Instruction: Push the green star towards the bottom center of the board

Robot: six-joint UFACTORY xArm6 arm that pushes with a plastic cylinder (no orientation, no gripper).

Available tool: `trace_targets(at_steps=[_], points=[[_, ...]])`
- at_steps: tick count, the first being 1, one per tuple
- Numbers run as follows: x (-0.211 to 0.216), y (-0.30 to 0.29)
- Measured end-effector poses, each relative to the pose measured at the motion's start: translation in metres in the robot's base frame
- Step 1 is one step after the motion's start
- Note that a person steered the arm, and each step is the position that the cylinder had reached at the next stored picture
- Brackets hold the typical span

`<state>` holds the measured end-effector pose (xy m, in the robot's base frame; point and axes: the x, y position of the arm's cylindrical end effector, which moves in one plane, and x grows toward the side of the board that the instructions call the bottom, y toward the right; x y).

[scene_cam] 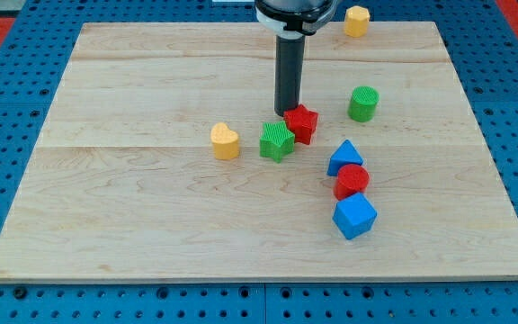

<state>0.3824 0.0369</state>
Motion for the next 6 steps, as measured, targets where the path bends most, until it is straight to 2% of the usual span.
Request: trace_targets(at_steps=[2, 3, 5, 6], points=[[0.011, 0.007], [0.023, -0.020], [0.068, -0.040], [0.054, -0.041]])
